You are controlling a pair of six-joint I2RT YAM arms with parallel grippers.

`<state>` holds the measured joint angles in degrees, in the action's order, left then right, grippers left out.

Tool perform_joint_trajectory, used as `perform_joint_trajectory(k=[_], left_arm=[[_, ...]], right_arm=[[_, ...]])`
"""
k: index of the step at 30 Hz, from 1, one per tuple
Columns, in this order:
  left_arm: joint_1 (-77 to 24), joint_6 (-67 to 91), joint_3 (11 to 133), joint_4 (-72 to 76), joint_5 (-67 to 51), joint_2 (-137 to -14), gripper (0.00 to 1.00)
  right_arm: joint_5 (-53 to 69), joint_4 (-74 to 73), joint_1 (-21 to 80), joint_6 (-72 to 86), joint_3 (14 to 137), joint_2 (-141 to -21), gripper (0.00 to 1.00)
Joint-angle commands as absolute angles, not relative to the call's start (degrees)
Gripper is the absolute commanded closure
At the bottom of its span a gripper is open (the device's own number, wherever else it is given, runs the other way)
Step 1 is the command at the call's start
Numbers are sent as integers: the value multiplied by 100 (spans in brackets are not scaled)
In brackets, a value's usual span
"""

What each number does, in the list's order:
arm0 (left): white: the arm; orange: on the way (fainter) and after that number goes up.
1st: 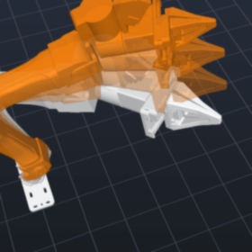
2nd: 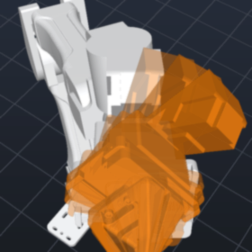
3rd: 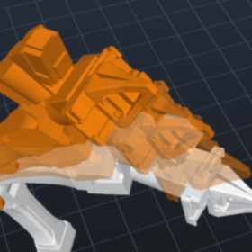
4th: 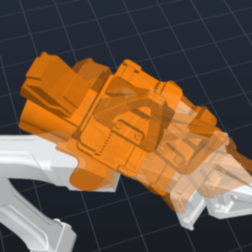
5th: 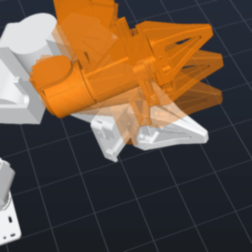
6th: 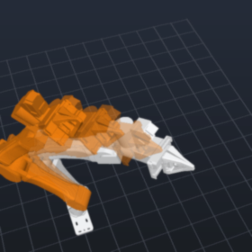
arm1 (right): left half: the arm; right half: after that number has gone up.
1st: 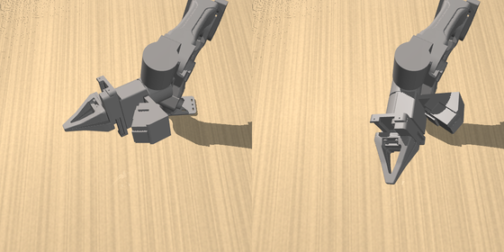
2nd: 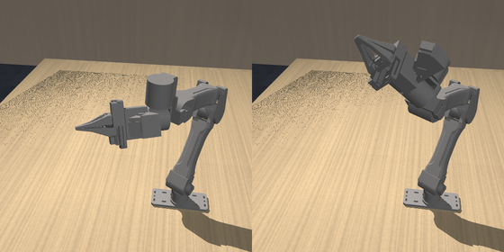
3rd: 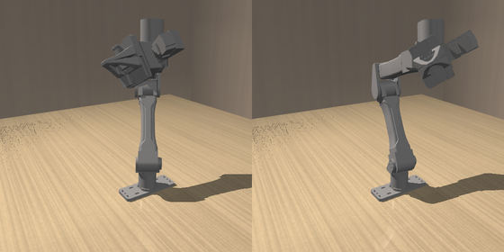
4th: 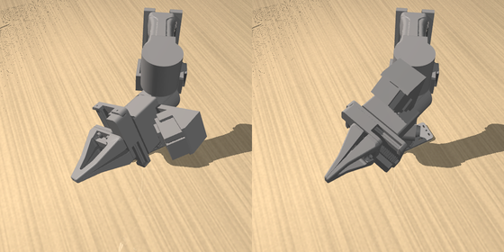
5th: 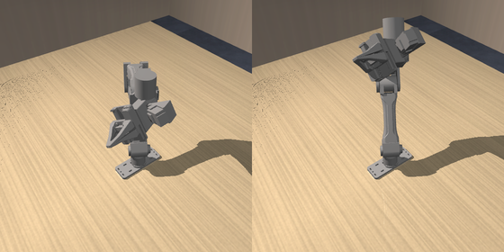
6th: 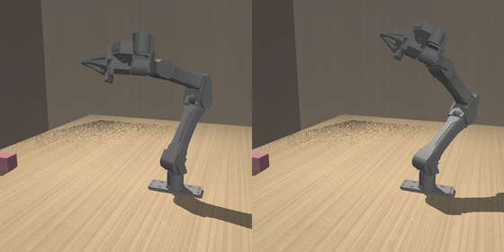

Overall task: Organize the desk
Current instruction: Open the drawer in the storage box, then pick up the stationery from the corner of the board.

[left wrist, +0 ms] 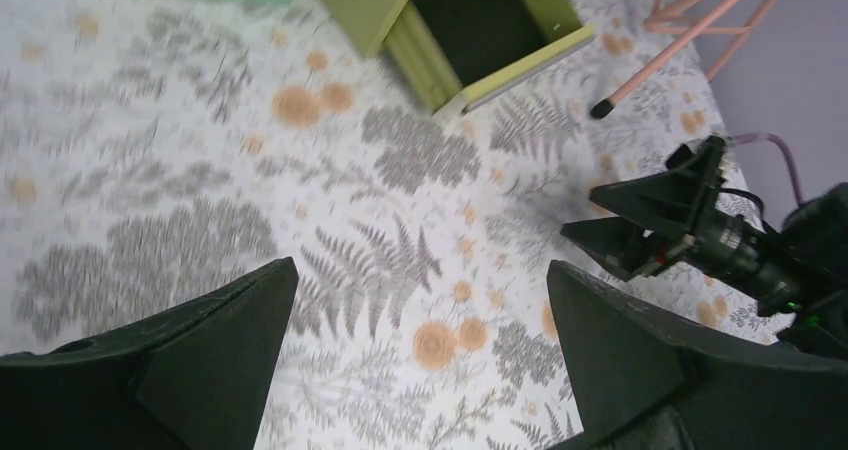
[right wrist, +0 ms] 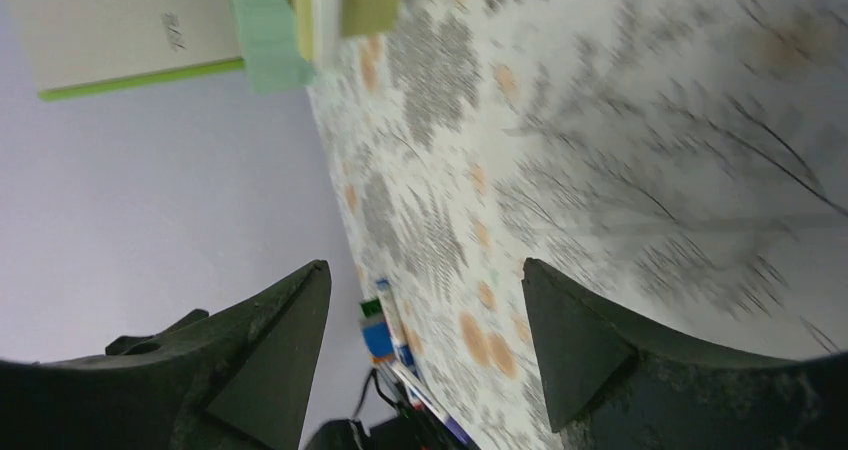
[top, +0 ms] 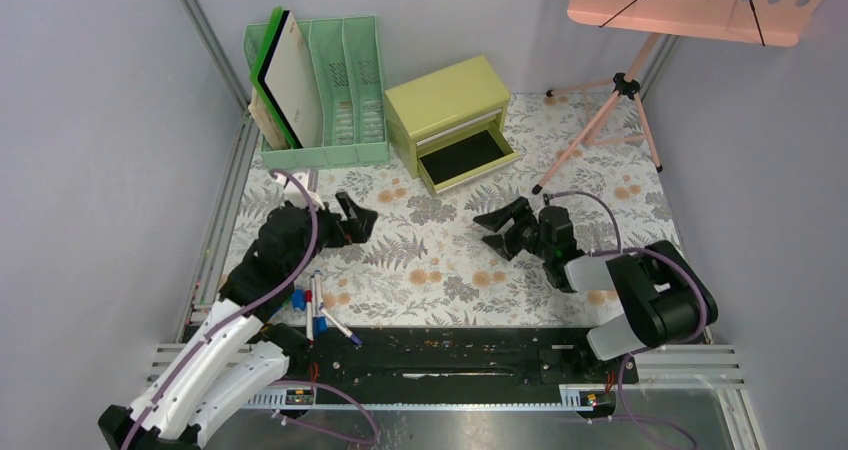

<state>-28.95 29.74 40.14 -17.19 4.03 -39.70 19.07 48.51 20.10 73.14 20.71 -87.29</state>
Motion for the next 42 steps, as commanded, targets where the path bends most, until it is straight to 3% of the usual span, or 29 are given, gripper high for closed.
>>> perform_joint_trajectory(k=[1,7,10,15,22,30,42], left_arm=[[-2861,3788,3511,-2303,833,-3303,1],[-2865,4663,3207,-3182,1033,-2891,1],[-2860,4858,3172,-3476,932,-2981,1],[-2865,4952,3214,-3815,984,-3242,1],[-2865,5060,3262,-3894,836,-3417,1],[-2865,5579,3421,-4650,1382,-3402,1],[-2858,7061,3422,-6357,1959,-3967,1]], right_arm=[[2135,4368,1996,6801,1467,-8153,22],[2098,3361,1998,6084,921,-7177,21],[1838,2132,1995,5534,938,-6208,20],[687,-832,1995,4531,1659,-4302,15],[-559,-2947,1994,3930,2589,-3029,14],[-1139,-3772,1995,3633,3101,-2700,13],[-828,-3667,1990,3725,2949,-2651,13]])
